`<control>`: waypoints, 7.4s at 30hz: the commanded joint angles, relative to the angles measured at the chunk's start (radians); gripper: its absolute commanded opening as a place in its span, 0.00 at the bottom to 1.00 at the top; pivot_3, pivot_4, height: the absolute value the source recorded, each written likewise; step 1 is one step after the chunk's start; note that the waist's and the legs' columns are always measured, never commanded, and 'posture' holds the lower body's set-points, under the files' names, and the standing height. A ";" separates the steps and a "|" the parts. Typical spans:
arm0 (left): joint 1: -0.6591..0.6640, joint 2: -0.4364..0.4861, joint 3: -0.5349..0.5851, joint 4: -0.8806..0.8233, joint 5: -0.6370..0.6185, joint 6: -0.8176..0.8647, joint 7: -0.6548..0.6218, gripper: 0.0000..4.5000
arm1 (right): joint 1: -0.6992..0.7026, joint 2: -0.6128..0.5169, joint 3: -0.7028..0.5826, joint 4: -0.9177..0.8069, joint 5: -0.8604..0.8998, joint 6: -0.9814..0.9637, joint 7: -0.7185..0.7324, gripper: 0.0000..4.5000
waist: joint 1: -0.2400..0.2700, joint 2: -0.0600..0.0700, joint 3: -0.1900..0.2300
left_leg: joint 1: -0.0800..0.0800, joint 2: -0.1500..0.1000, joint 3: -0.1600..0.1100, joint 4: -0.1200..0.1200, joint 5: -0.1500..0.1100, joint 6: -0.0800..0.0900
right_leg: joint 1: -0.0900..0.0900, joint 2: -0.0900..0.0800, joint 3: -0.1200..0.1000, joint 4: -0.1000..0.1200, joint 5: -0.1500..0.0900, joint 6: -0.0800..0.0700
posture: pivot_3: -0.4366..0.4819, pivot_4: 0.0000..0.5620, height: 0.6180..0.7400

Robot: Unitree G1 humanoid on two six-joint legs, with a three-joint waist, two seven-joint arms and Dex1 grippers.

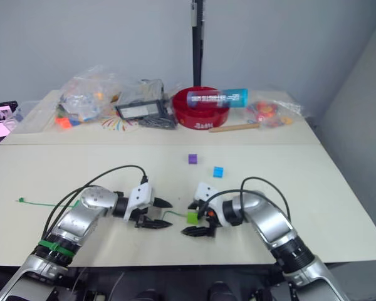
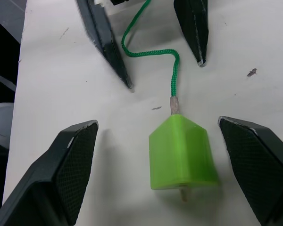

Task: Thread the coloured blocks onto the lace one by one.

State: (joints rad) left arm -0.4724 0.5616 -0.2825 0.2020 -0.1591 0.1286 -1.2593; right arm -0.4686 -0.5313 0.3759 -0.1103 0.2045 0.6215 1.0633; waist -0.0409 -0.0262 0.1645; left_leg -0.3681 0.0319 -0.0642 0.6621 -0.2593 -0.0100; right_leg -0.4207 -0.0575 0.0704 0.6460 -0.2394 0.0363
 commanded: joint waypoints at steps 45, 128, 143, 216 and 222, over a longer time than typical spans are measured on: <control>-0.082 -0.040 -0.016 -0.089 0.018 0.039 -0.010 0.64 | -0.015 0.006 -0.005 0.001 0.001 -0.019 -0.014 0.58 | -0.006 0.000 0.000 | -0.001 0.000 0.000 0.000 0.000 0.000 | -0.002 0.001 0.000 0.000 0.000 0.000 | 0.48 0.27 0.92; -0.059 0.303 0.034 0.273 0.103 -0.257 -0.204 0.30 | 0.001 -0.105 -0.021 -0.082 -0.010 -0.094 -0.001 0.00 | -0.012 0.000 0.001 | 0.000 0.002 0.001 0.000 0.000 0.000 | -0.002 0.002 0.001 0.001 -0.001 0.000 | 0.48 0.27 0.92; -0.072 0.284 0.103 0.197 0.029 -0.216 -0.211 0.82 | -0.059 -0.046 0.005 -0.088 -0.013 -0.041 -0.003 0.00 | -0.022 0.001 0.001 | -0.001 0.002 0.000 0.000 0.000 0.000 | -0.003 0.002 0.000 0.002 -0.001 -0.001 | 0.48 0.27 0.92; -0.043 0.060 0.063 -0.042 -0.033 -0.003 -0.073 0.00 | -0.013 0.028 -0.306 -0.020 0.050 -0.011 -0.313 0.99 | -0.004 -0.001 0.003 | -0.003 0.000 0.000 0.000 0.000 0.000 | -0.004 0.000 0.000 0.001 0.000 -0.001 | 0.48 0.27 0.92; -0.034 0.056 0.066 -0.051 -0.031 -0.003 -0.067 0.00 | -0.076 0.067 -0.301 0.182 -0.023 -0.114 -0.408 0.99 | -0.006 -0.001 0.003 | -0.003 0.001 0.000 0.000 0.000 0.000 | -0.004 0.000 0.000 0.001 0.000 -0.001 | 0.48 0.27 0.92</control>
State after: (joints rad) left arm -0.5043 0.6197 -0.2359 0.1850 -0.1683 0.1310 -1.3331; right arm -0.5244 -0.4789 0.0990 0.0505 0.1969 0.5542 0.6878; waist -0.0469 -0.0272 0.1673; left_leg -0.3712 0.0325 -0.0639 0.6621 -0.2594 -0.0097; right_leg -0.4247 -0.0571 0.0705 0.6468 -0.2398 0.0357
